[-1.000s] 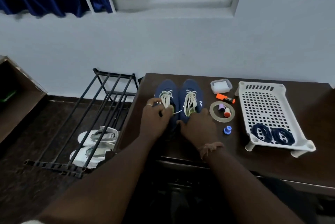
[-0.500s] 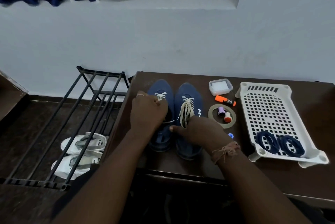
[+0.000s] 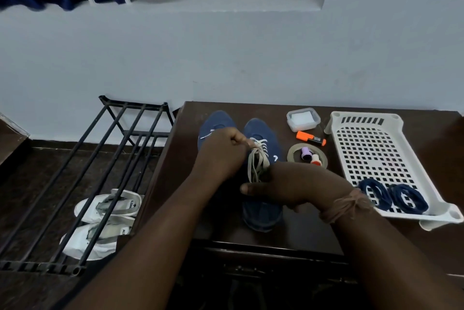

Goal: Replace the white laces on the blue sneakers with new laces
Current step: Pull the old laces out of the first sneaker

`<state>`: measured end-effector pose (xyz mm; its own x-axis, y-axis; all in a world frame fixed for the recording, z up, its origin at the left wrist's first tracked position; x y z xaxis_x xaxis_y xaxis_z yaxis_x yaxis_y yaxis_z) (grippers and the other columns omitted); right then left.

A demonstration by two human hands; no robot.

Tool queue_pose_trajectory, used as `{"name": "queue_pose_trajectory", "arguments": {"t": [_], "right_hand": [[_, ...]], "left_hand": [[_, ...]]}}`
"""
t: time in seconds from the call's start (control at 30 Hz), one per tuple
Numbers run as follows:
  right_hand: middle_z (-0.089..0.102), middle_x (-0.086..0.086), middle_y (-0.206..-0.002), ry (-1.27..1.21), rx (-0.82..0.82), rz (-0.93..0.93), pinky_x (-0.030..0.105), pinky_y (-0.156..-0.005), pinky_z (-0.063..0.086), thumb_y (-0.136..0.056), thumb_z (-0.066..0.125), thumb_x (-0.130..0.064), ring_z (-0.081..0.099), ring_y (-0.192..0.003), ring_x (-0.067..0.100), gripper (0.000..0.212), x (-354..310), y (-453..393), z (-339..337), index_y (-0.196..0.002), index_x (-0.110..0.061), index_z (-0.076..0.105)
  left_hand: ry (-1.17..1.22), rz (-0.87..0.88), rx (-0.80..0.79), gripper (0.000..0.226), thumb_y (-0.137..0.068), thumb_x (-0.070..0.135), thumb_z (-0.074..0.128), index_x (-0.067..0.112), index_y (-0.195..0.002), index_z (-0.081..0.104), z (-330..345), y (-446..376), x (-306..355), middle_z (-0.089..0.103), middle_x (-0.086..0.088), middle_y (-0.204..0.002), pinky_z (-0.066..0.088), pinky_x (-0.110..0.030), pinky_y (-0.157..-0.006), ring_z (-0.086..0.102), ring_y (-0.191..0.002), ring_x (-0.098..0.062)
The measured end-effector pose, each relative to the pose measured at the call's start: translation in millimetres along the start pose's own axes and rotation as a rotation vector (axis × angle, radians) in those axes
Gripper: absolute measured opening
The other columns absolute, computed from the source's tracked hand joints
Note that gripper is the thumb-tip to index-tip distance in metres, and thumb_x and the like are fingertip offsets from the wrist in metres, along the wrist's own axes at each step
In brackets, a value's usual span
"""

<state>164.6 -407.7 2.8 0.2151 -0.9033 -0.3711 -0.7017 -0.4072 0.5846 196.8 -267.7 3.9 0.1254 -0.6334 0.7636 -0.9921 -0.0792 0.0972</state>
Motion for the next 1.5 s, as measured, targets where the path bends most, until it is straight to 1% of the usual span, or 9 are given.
{"name": "queue_pose_trajectory", "arguments": {"t": [0.27,0.47,0.57,0.67,0.77,1.03,1.3,1.4,1.5], "right_hand": [[0.058,0.001,-0.060,-0.162,0.324,0.069,0.024,-0.050,0.038,-0.099,0.048,-0.054,0.055,-0.053,0.010,0.047,21.7,-0.9,-35.0,-0.073,-0.016,0.058],[0.065,0.006,-0.113,-0.189,0.339,0.103,0.031,-0.076,0.045,-0.093,0.064,-0.045,0.059,-0.097,0.021,0.042,29.4,-13.2,-23.1,-0.119,-0.014,0.052],[0.066,0.006,-0.115,-0.182,0.365,0.091,0.031,-0.079,0.048,-0.091,0.068,-0.034,0.061,-0.100,0.022,0.038,28.3,-17.0,-22.4,-0.120,-0.014,0.053],[0.067,0.008,-0.113,-0.135,0.380,0.097,0.033,-0.084,0.051,-0.093,0.064,-0.024,0.065,-0.103,0.025,0.034,26.8,-23.0,-20.3,-0.122,-0.012,0.051],[0.067,0.007,-0.112,-0.072,0.375,0.106,0.030,-0.085,0.045,-0.094,0.063,-0.021,0.065,-0.103,0.025,0.034,27.3,-29.5,-19.4,-0.124,-0.012,0.049],[0.068,0.009,-0.109,-0.086,0.436,0.118,0.031,-0.078,0.046,-0.092,0.063,-0.018,0.065,-0.099,0.027,0.032,32.0,-31.2,-19.1,-0.121,-0.011,0.051],[0.066,0.010,-0.110,-0.112,0.441,0.124,0.037,-0.080,0.053,-0.093,0.061,-0.020,0.065,-0.099,0.028,0.031,30.2,-33.6,-18.0,-0.119,-0.011,0.048],[0.060,0.010,-0.114,-0.139,0.477,0.097,0.037,-0.079,0.051,-0.091,0.062,-0.024,0.062,-0.099,0.027,0.031,27.9,-32.8,-19.7,-0.117,-0.013,0.048],[0.059,0.008,-0.113,-0.142,0.534,0.065,0.037,-0.077,0.052,-0.090,0.061,-0.022,0.061,-0.095,0.025,0.025,25.9,-33.6,-24.5,-0.113,-0.015,0.052]], "left_hand": [[1.436,-0.051,-0.164,0.020,-0.108,0.011,0.040,0.010,-0.094,0.054,-6.2,-18.5,23.5,0.075,-0.016,-0.108,0.060,-0.040,-0.091,0.072,-0.108,-0.030],[2.032,-0.010,-0.237,0.030,-0.107,0.019,0.045,0.006,-0.091,0.067,-22.5,-28.6,17.5,0.068,0.001,-0.081,0.056,-0.027,-0.073,0.066,-0.068,-0.011],[1.686,-0.153,-0.139,0.032,-0.109,0.029,0.042,0.017,-0.084,0.057,-11.3,-31.0,-3.8,0.044,0.006,-0.062,0.037,-0.024,-0.060,0.038,-0.047,-0.007],[0.515,-0.205,-0.100,0.036,-0.103,0.049,0.049,0.016,-0.092,0.059,3.5,-22.5,-17.5,0.050,0.005,-0.068,0.035,-0.025,-0.051,0.043,-0.050,-0.007],[-0.369,0.135,-0.092,0.030,-0.089,0.059,0.066,0.029,-0.092,0.066,16.4,-14.3,-5.1,0.065,0.012,-0.082,0.045,-0.025,-0.063,0.060,-0.077,-0.004],[-0.213,0.136,-0.153,0.067,-0.087,0.059,0.068,0.018,-0.047,0.034,-2.5,-15.0,8.5,0.033,0.006,-0.041,0.024,-0.019,-0.041,0.031,-0.039,-0.008],[1.002,-0.014,-0.121,0.049,-0.098,0.054,0.056,0.021,-0.063,0.045,-7.8,-10.2,21.6,0.040,0.000,-0.060,0.038,-0.031,-0.065,0.042,-0.061,-0.014],[0.511,0.053,-0.063,0.047,-0.098,0.059,0.052,0.016,-0.083,0.063,-7.5,-13.4,16.8,0.065,-0.006,-0.079,0.049,-0.034,-0.074,0.058,-0.074,-0.012],[-0.070,0.133,0.311,0.043,-0.090,0.062,0.059,0.024,-0.109,0.067,-28.5,-18.2,-0.3,0.066,0.002,-0.114,0.052,-0.038,-0.089,0.062,-0.105,-0.013]]}}
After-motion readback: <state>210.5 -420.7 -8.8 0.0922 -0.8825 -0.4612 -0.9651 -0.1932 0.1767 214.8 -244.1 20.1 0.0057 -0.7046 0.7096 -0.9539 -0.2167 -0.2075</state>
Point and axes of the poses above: each hand's wrist, its own y-axis away from the middle knuckle, its own z-axis out of the palm, x = y × z, the point moved 6 cm from there along -y, towards the middle knuckle
